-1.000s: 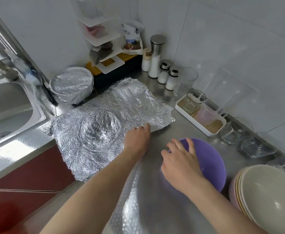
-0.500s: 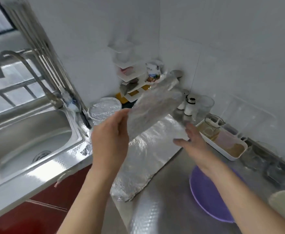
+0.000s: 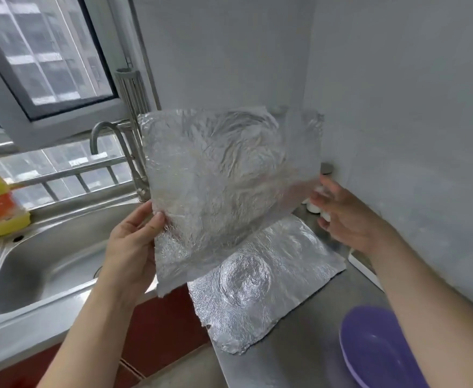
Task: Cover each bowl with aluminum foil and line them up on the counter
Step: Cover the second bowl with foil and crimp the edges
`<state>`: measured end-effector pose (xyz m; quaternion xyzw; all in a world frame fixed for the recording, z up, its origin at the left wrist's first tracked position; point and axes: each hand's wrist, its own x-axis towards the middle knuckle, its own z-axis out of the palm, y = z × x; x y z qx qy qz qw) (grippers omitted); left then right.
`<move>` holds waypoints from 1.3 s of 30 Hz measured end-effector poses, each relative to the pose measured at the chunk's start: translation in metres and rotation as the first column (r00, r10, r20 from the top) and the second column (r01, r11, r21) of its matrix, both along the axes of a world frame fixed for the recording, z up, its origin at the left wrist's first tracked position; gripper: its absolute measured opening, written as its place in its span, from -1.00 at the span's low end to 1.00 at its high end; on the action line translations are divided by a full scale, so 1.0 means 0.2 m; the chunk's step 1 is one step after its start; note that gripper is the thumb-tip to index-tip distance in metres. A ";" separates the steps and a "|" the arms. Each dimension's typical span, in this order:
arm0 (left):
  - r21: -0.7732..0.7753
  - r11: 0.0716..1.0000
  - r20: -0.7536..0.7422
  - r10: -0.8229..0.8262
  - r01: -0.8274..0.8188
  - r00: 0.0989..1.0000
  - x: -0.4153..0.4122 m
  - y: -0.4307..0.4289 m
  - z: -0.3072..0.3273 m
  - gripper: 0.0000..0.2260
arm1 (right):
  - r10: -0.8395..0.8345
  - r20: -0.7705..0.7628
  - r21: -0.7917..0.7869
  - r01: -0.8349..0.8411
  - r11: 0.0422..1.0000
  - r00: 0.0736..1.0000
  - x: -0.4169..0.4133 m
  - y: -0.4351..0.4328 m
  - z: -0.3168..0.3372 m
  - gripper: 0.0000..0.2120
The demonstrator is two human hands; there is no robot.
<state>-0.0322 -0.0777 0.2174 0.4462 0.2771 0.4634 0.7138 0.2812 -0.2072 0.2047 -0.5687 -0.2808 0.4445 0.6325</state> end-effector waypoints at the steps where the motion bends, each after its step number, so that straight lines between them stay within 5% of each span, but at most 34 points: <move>1: -0.043 0.999 0.003 0.008 -0.007 1.000 -0.02 0.01 -0.02 -0.65 | 0.002 0.030 -0.003 -0.002 1.000 1.000 0.00 0.01 0.01 -0.59; 8: -0.174 0.978 -0.113 0.097 -0.116 0.989 -0.10 0.15 -0.13 -0.65 | -0.128 0.022 -0.140 0.130 0.982 0.992 -0.02 0.11 0.00 -0.93; 13: -0.226 0.952 -0.155 0.172 -0.205 0.973 -0.09 0.28 -0.26 -0.63 | -0.003 -0.059 -0.212 -0.010 0.977 0.998 -0.04 0.19 -0.03 -0.72; 18: -0.198 0.957 -0.181 0.175 -0.210 0.968 -0.02 0.38 -0.29 -0.60 | -0.042 -0.028 -0.292 0.032 0.956 0.999 -0.04 0.28 -0.04 -0.85; 23: -0.102 0.982 -0.295 0.123 -0.159 0.948 0.07 0.55 -0.27 -0.52 | -0.231 -0.035 -0.218 0.218 0.951 0.972 -0.02 0.43 0.00 -0.84; 27: -0.014 0.993 -0.248 0.113 -0.120 0.962 0.18 0.66 -0.17 -0.53 | -0.352 0.027 0.005 0.352 0.936 0.936 0.01 0.51 0.09 -0.85; 33: 0.138 0.990 -0.108 0.029 -0.014 0.994 0.20 0.66 -0.04 -0.39 | -0.334 0.182 0.241 0.287 0.927 0.925 -0.04 0.40 0.18 -0.78; 39: 0.251 0.967 -0.362 0.054 0.041 0.931 0.06 0.55 -0.27 -0.46 | -0.324 0.288 0.052 0.323 0.945 0.901 -0.13 0.19 -0.15 -0.93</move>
